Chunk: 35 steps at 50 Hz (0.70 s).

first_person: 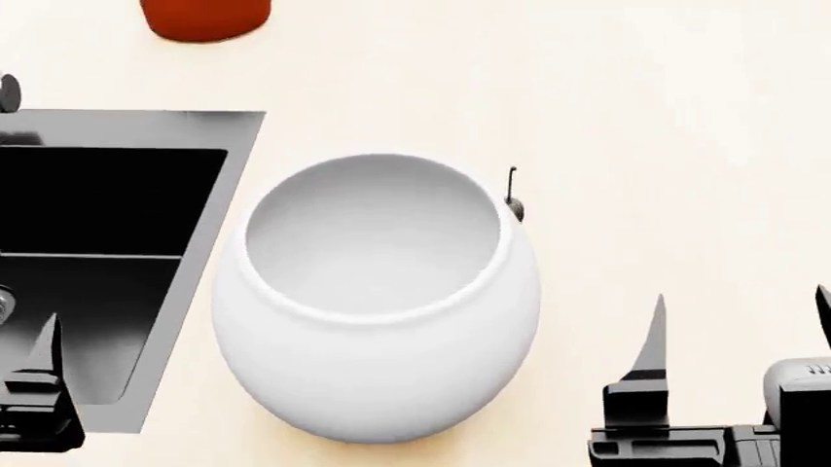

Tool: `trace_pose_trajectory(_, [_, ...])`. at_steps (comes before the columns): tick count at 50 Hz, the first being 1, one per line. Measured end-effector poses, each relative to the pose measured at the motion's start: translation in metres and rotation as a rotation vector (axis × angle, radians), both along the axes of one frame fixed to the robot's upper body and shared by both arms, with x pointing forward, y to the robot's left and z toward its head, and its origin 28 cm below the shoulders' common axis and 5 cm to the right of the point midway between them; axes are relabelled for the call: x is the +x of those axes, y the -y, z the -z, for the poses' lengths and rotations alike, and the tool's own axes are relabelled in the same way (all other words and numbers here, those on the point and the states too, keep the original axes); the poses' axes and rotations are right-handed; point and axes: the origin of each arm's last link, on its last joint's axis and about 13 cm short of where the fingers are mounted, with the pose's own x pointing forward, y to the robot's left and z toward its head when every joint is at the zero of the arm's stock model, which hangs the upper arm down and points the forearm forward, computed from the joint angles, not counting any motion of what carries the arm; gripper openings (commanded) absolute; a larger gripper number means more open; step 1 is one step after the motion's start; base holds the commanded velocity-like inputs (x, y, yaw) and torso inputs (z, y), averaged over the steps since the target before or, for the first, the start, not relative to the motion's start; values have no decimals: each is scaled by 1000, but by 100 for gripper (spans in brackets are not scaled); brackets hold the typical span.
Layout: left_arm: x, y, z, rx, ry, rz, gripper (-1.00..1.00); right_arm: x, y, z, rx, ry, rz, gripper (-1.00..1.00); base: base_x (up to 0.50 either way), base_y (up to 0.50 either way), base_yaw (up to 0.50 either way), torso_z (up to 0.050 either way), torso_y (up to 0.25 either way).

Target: There is a mixed pile of frozen fruits and vegetables on the counter. Locate all the frozen vegetables and place the items in a bowl on the counter. Take all the frozen fruits and defrost them in a running sink.

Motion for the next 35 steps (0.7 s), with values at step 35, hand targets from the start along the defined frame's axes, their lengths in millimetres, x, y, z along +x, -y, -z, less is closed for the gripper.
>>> trace_pose_trajectory(35, [-3, -4, -2, -13, 2, -8, 100, -2, 6, -4, 13, 3, 36, 100, 327, -49, 0, 0, 1])
